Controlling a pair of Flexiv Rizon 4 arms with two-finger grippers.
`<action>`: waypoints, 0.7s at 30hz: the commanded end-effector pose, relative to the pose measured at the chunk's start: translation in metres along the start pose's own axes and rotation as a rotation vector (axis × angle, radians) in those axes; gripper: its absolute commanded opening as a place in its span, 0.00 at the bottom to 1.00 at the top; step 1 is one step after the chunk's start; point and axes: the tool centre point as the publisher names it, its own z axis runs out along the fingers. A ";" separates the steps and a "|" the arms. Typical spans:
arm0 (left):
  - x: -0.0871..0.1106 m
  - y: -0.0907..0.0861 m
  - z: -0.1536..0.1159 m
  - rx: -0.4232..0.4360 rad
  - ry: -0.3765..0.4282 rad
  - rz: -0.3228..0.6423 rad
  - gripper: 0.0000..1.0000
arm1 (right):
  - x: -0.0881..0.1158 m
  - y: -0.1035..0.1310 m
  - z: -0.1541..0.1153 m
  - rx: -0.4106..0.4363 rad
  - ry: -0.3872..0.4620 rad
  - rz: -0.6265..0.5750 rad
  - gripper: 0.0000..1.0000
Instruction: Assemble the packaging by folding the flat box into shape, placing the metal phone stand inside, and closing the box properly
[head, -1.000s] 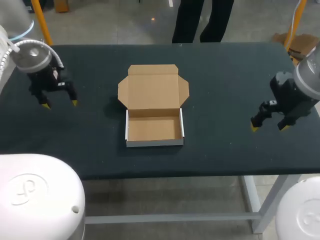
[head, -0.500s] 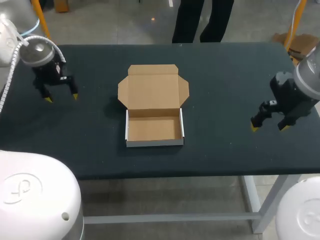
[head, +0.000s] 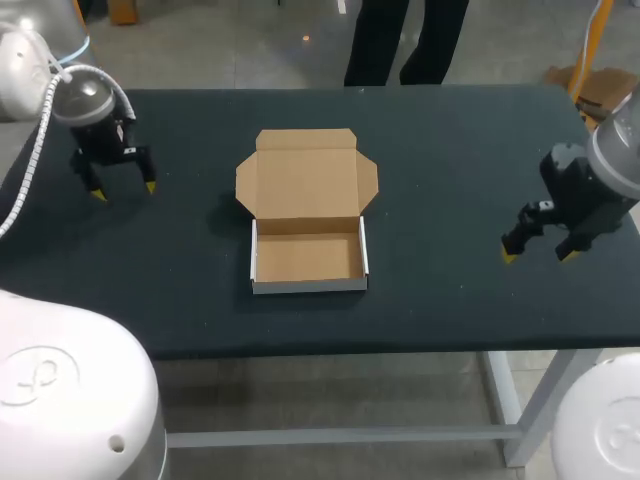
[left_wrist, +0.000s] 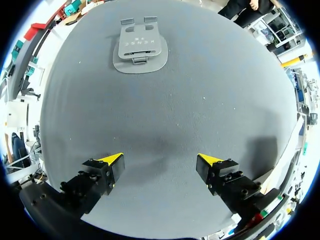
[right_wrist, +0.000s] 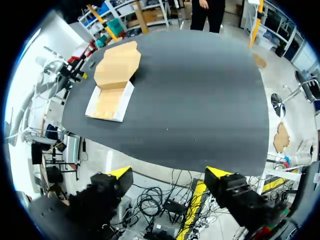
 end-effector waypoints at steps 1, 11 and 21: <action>-0.002 -0.009 0.004 -0.047 -0.004 -0.004 1.00 | 0.000 0.000 -0.003 0.005 0.000 0.000 1.00; -0.006 -0.024 0.007 -0.023 -0.016 -0.015 1.00 | 0.000 0.000 -0.003 0.005 0.000 0.000 1.00; -0.009 -0.036 0.010 -0.005 -0.018 -0.026 1.00 | 0.000 0.000 -0.003 0.005 0.000 0.000 1.00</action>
